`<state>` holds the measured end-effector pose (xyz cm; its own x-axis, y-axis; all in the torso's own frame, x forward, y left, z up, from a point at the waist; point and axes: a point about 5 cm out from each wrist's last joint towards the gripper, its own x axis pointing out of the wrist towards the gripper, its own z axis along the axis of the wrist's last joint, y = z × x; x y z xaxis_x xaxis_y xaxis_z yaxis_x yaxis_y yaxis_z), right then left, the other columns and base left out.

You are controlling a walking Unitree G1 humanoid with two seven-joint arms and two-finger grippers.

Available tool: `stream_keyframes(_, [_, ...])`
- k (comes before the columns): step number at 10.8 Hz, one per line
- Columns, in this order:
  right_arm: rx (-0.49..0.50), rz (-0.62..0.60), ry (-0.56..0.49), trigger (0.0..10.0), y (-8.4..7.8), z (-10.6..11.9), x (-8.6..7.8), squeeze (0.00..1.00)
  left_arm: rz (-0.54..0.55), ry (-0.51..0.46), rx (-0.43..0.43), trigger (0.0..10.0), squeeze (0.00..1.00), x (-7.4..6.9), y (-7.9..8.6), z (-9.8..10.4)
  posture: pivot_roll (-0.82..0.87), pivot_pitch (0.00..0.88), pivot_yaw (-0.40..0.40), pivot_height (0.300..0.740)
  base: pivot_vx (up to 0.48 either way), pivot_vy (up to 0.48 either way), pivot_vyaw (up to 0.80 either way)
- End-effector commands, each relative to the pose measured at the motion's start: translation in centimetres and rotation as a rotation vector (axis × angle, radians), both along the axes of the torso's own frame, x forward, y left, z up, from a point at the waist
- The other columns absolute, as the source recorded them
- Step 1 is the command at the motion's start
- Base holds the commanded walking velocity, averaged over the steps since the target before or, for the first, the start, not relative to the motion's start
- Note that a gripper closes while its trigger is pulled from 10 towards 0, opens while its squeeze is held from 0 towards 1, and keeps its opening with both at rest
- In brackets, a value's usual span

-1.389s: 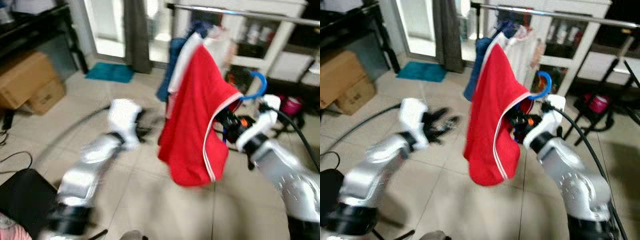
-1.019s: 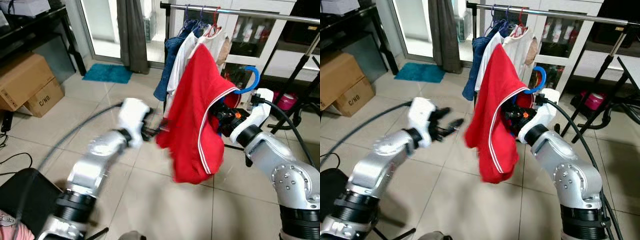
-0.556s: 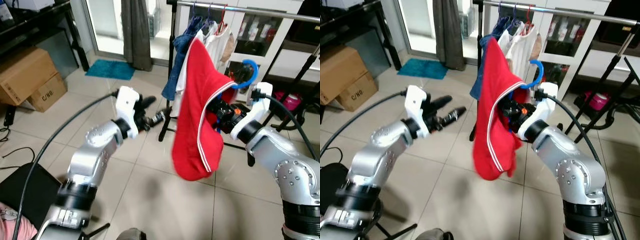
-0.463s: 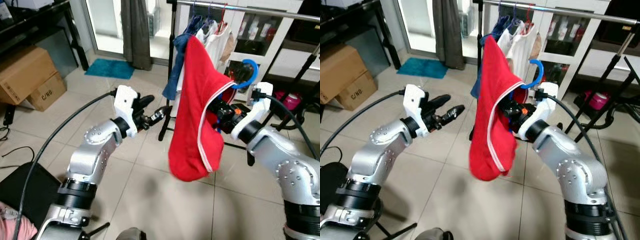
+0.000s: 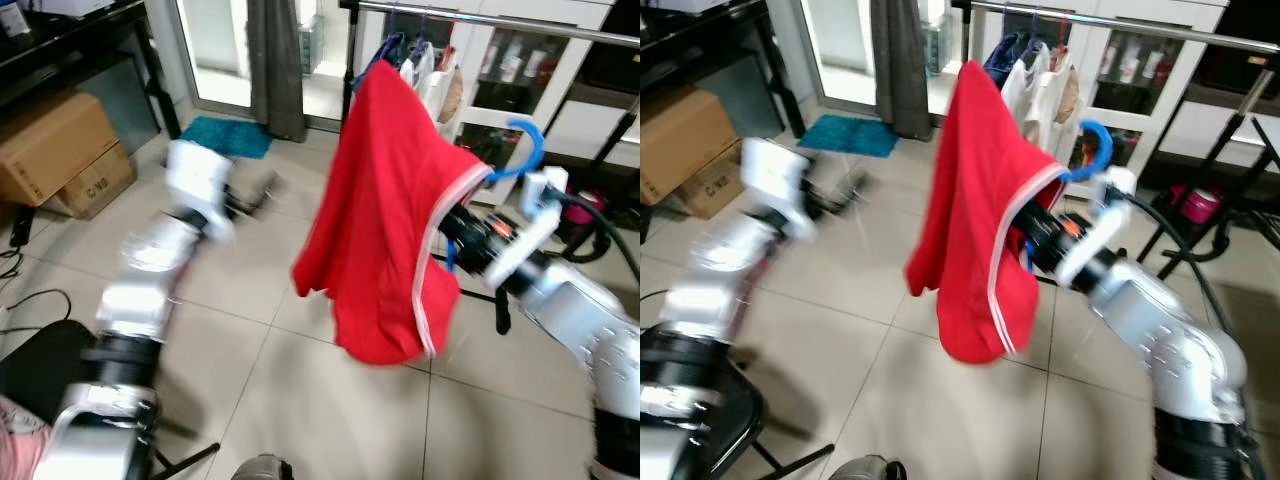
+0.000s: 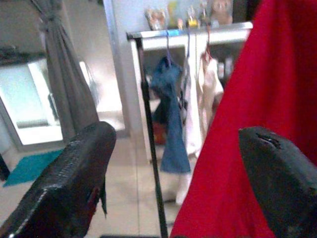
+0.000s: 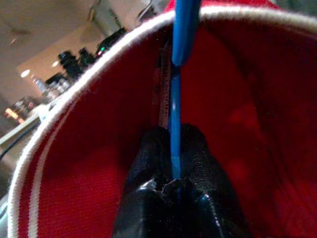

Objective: Hang hanger

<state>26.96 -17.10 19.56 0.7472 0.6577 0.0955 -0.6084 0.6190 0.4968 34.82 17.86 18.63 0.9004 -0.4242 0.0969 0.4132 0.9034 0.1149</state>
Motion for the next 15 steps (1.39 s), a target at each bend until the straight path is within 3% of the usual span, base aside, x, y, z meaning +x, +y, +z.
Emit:
stream_keyframes(1, [0.008, 0.045, -0.06, 10.0, 0.3, 1.2, -0.4, 0.0, -0.082, -0.006, -0.037, 10.0, 1.0, 0.0, -1.1, 0.6, 0.0, 0.0, -0.001, 0.74, 0.0, 0.0, 0.0])
stream_keyframes(2, [-0.014, 0.055, -0.062, 10.0, 0.7, 1.3, -0.2, 0.0, -0.316, 0.035, -0.18, 10.0, 1.0, -0.8, -4.3, 1.0, 0.01, 0.0, -0.009, 0.74, 0.0, 0.0, 0.0])
stream_keyframes(3, [-0.023, 0.052, -0.064, 10.0, 0.9, 1.4, 0.0, 0.0, -0.394, 0.069, -0.242, 10.0, 0.77, -1.2, -5.8, 0.9, 0.01, 0.0, -0.008, 0.74, 0.0, 0.0, 0.0])
stream_keyframes(4, [-0.031, 0.052, -0.074, 10.0, 1.2, 1.7, 0.1, 0.0, -0.461, 0.143, -0.286, 10.0, 0.0, -1.5, -7.2, 0.0, 0.0, 0.0, -0.007, 0.74, 0.0, 0.0, 0.0])
stream_keyframes(6, [-0.024, 0.09, -0.109, 10.0, 1.6, 2.7, -0.2, 0.0, -0.462, 0.262, -0.279, 10.0, 0.0, -1.2, -8.6, -2.4, 0.0, 0.0, -0.002, 0.74, 0.0, 0.0, 0.0])
stream_keyframes(9, [-0.031, 0.106, -0.122, 10.0, 1.7, 3.0, -0.4, 0.0, -0.57, 0.269, -0.32, 10.0, 0.0, -1.4, -9.9, -2.1, -0.01, 0.0, -0.002, 0.74, 0.0, 0.0, 0.0])
stream_keyframes(10, [-0.032, 0.108, -0.122, 10.0, 1.9, 3.1, -0.4, 0.0, -0.61, 0.272, -0.308, 8.0, 0.0, -1.4, -10.6, -2.2, -0.01, 0.0, -0.001, 0.74, 0.0, 0.0, 0.0])
stream_keyframes(11, [-0.034, 0.105, -0.122, 10.0, 1.9, 3.1, -0.4, 0.0, -0.624, 0.268, -0.304, 0.0, 0.0, -1.3, -10.8, -2.2, -0.01, 0.0, 0.004, 0.74, 0.0, 0.0, 0.0])
stream_keyframes(13, [-0.032, 0.095, -0.121, 10.0, 1.8, 3.1, -0.4, 0.0, -0.627, 0.262, -0.3, 0.0, 0.0, -1.4, -10.7, -2.2, -0.01, 0.0, 0.008, 0.74, 0.0, 0.0, 0.0])
stream_keyframes(15, [-0.033, 0.095, -0.117, 10.0, 1.9, 3.0, -0.4, 0.0, -0.494, 0.222, -0.191, 0.0, 0.0, -0.5, -10.1, -2.9, -0.01, 0.0, 0.007, 0.74, 0.0, 0.0, 0.0])
